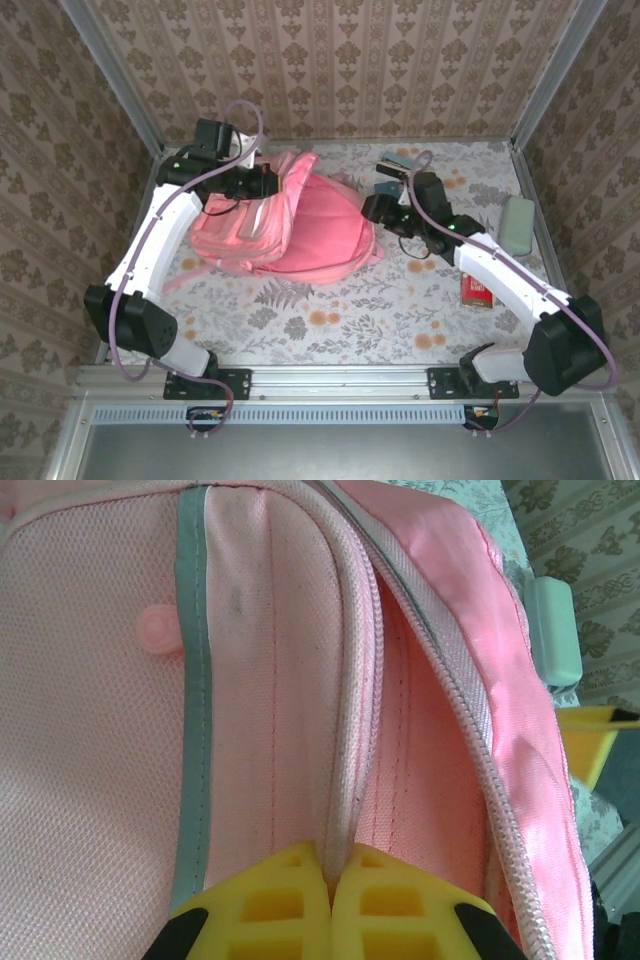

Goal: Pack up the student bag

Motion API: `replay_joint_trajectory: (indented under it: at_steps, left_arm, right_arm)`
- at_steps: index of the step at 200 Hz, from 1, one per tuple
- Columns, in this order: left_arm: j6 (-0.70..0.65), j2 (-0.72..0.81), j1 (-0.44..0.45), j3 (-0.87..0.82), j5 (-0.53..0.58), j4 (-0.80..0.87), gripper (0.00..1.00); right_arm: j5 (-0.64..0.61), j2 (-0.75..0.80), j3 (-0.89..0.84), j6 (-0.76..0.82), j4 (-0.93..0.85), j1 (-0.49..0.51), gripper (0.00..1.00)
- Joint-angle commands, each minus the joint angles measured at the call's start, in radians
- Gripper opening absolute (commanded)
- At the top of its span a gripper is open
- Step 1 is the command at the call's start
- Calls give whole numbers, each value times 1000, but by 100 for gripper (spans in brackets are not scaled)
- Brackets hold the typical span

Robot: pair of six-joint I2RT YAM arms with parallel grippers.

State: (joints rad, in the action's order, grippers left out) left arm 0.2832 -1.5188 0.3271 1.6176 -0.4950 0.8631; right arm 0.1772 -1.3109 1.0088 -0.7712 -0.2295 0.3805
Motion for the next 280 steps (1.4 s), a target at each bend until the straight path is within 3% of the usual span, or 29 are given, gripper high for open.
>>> replay_joint_trajectory:
  at_steps: [1, 68, 172, 213, 246, 280]
  left_arm:
    - [-27, 45, -20, 5, 33, -32, 0]
    - [-24, 57, -20, -2, 2, -34, 0]
    - [26, 56, -17, -36, -23, -91, 0]
    - [38, 54, -17, -32, -25, -93, 0]
    - [47, 47, -17, -24, -26, -94, 0]
    - [44, 39, -17, -18, -22, -88, 0]
  right_arm:
    - [-98, -7, -15, 87, -59, -64, 63]
    - [-106, -380, 241, 203, -64, -214, 64]
    - [-62, -849, 751, 185, -165, -353, 71]
    - [2, -950, 802, 134, -21, -377, 77]
    - [30, -1043, 957, 179, -102, -392, 79]
    - [30, -1065, 999, 200, -137, -404, 79]
